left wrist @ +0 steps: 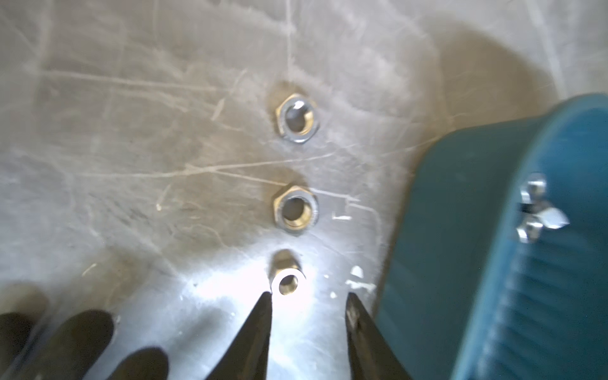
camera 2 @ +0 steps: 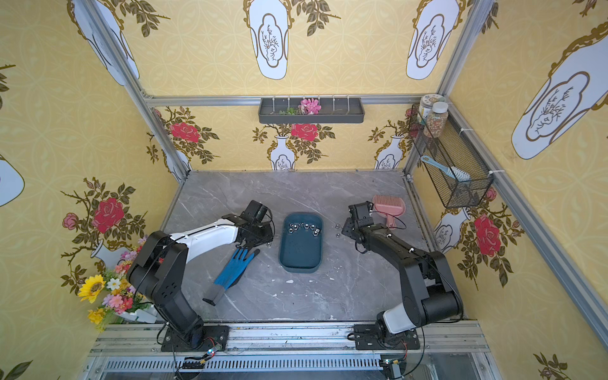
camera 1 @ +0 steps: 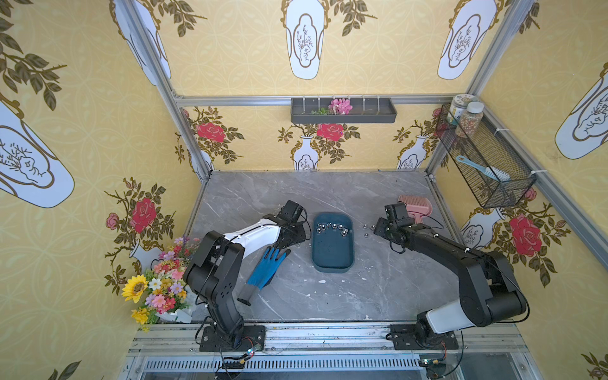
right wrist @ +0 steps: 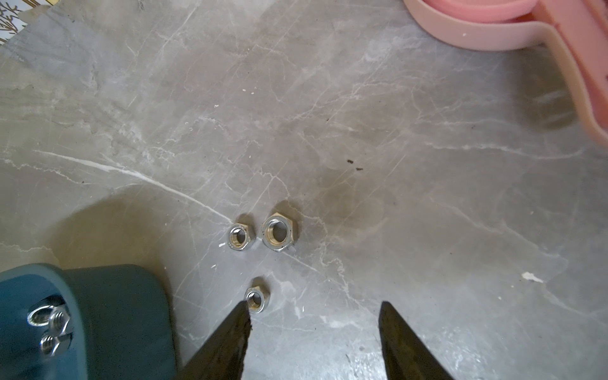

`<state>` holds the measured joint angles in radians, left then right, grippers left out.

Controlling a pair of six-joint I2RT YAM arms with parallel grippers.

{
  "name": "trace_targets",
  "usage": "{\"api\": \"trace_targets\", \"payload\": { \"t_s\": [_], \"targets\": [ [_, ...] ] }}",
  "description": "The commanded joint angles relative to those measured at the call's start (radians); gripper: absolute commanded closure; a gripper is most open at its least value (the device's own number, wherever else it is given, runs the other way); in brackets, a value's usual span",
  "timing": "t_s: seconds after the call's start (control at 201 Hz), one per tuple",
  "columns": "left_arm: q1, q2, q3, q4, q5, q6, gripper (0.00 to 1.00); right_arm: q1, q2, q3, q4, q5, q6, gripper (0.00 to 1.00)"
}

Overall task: Take out the wing nut from the storage box
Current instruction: Place the nut at the center of the board, then pick up the nut from the storage box.

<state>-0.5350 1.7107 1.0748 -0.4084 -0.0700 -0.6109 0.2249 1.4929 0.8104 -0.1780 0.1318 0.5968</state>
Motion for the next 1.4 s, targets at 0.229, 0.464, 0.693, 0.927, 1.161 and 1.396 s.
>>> {"api": "trace_targets", "payload": {
  "t_s": [0.229,0.464,0.693,0.927,1.161,1.396],
  "targets": [
    [0.003,-0.125,0.070,-0.051,0.019,0.021,0.52,0.023,-0.038,-0.013,0.174,-0.263,-0.114,0.38],
    [0.012,-0.183,0.073,-0.070,-0.001,0.040,0.51,0.179,-0.039,0.096,0.109,-0.333,-0.210,0.39],
    [0.023,-0.217,0.050,-0.066,-0.017,0.050,0.50,0.324,0.124,0.226,0.052,-0.365,-0.245,0.40],
    [0.025,-0.218,0.021,-0.052,-0.014,0.050,0.50,0.417,0.322,0.360,-0.014,-0.232,-0.256,0.44],
    [0.027,-0.210,0.009,-0.040,-0.012,0.053,0.49,0.466,0.439,0.417,-0.003,-0.110,-0.200,0.47],
    [0.027,-0.204,0.001,-0.029,0.003,0.048,0.49,0.510,0.507,0.444,0.023,0.003,-0.164,0.40]
  ]
}}
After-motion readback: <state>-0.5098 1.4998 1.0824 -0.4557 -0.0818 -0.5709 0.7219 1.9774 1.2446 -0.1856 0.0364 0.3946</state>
